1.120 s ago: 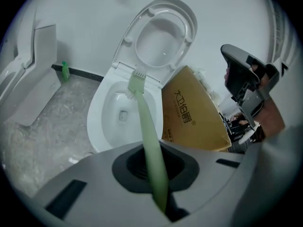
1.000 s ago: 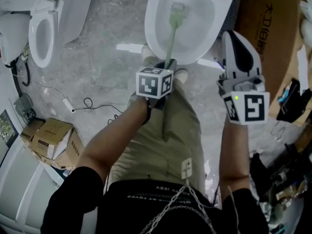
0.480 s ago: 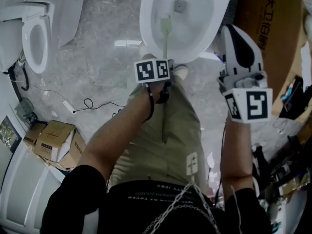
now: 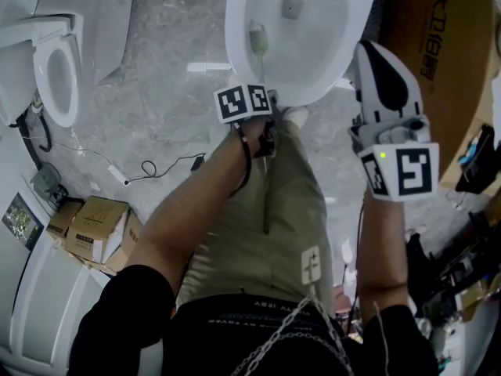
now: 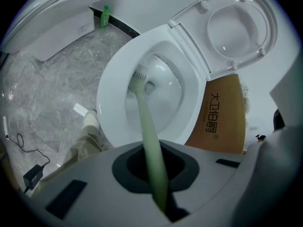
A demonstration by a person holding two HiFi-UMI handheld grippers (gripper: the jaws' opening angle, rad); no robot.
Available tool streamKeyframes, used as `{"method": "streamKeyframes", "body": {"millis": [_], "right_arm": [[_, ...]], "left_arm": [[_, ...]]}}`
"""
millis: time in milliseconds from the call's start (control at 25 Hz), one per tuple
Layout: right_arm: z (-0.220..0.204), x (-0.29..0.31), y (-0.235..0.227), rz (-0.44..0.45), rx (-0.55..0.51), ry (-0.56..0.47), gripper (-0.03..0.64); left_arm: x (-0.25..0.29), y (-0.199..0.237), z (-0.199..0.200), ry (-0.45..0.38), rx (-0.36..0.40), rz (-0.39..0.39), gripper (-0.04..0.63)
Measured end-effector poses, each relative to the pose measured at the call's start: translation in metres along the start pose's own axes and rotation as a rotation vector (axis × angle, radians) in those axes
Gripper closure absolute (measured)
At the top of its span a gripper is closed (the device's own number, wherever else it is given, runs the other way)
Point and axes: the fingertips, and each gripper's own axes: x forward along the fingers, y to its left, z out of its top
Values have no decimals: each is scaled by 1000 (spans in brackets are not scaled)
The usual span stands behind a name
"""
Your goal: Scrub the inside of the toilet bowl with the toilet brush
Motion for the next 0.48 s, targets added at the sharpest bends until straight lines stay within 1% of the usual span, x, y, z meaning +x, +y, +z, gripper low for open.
{"method": "streamKeyframes", "body": {"millis": [480], "right_arm": [[-5, 16, -16, -36, 38, 8, 626]], "left_arm": [[10, 1, 65, -2, 83, 33, 594]]}}
